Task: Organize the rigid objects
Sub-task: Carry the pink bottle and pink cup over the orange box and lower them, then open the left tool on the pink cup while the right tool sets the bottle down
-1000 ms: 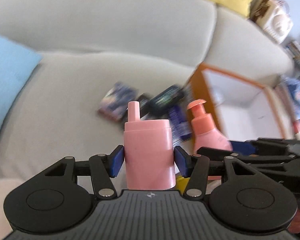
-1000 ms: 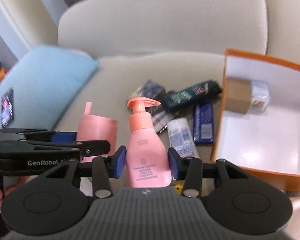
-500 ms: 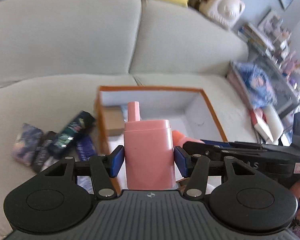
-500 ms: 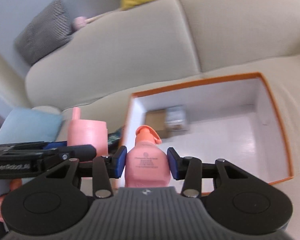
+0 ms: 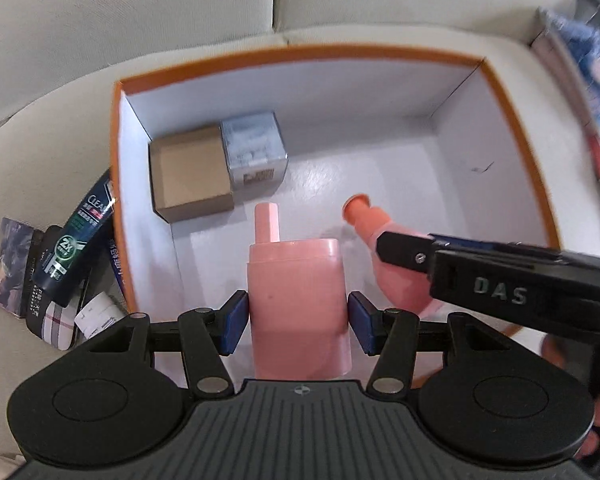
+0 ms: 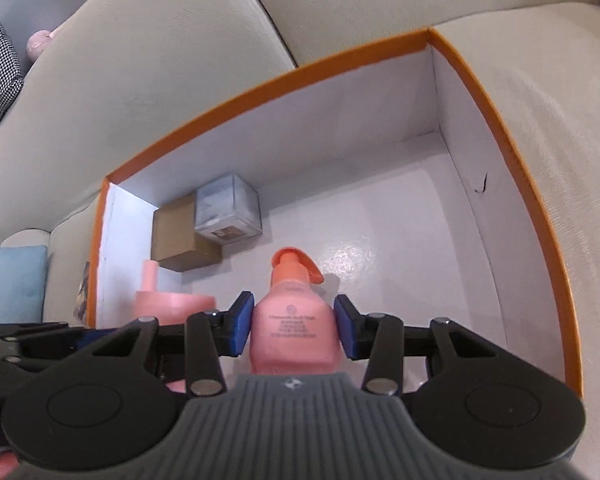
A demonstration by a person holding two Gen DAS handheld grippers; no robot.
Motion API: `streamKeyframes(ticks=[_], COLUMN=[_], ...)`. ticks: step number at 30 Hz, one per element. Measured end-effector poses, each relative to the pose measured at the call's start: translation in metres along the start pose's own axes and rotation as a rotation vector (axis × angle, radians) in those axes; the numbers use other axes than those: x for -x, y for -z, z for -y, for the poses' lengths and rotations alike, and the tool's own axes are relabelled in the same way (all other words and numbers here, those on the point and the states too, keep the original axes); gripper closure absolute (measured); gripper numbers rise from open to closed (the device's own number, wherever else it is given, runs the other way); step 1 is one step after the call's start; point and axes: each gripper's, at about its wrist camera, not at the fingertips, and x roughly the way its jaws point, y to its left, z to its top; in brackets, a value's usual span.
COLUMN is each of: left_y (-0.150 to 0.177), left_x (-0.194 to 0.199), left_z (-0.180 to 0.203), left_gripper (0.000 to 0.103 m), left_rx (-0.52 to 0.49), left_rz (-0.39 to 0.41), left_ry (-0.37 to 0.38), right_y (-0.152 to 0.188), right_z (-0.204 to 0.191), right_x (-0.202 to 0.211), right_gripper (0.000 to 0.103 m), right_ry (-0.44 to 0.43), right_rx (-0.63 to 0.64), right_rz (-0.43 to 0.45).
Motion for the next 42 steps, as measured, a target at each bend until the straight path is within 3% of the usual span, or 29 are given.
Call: streamKeyframes(ticks=[8,17,21,27,28,29,31,33,35,36,42], left_y=[0.0,0.011,0.015,0.025,0.026,0.027,0.027,0.02,0.02,0.021,0.016], left_x=[-0.042,-0.051,-0.047,-0.015,-0.009,-0.003,0.003,0.0,0.0,0.003,0.051], left_z=[0.009,0.001,-0.004,-0.018,-0.02,-0.022,-0.025,-0.021,-0.023,-0.025,-0.046], left_gripper=[0.041,0.036,0.036,0.036,0.034,0.025,0.023,0.029,0.044,0.047,0.049], left_rx=[0.001,-0.002,-0.001,0.009,0.011,0.009,-0.007,-0.005,0.01,0.011,0.075], left_rz=[-0.097,-0.097,-0.102,-0.057,-0.046,-0.033,-0.009,-0.019,-0.022,-0.011,0.151], left_ry=[-0.104,-0.176,-0.142,-0.022,-0.004,0.005,-0.033,-0.043,-0.026,-0.013,0.067], right_y=[-0.005,0.005,0.008,0.01,0.01,0.011,0.012,0.012,0.012,0.012,0.012], right_z=[0.013,0.015,0.013,0.011,0.011,0.011,0.008,0.005,0.001,-0.001,-0.014], right_x=[-0.013,-0.009,-0.008,-0.003,-0.003,-0.003,-0.005,-0.007,-0.009,-0.01,-0.011], right_gripper=[0.058,0.058,0.058,0.058,0.058,0.058,0.058,0.058,0.058,0.058,0.058], right_ry=[-0.005,-0.014,-0.011,0.008,0.011,0.015,0.021,0.02,0.022,0.02,0.046], right_rx=[-0.017,0.02,0.033,0.042,0.043,0.045,0.05,0.049,0.062,0.062,0.113], right_rz=[-0.04,-0.069,-0.077,-0.069,-0.068,-0.069,-0.076,-0.08,-0.083,-0.085,-0.089])
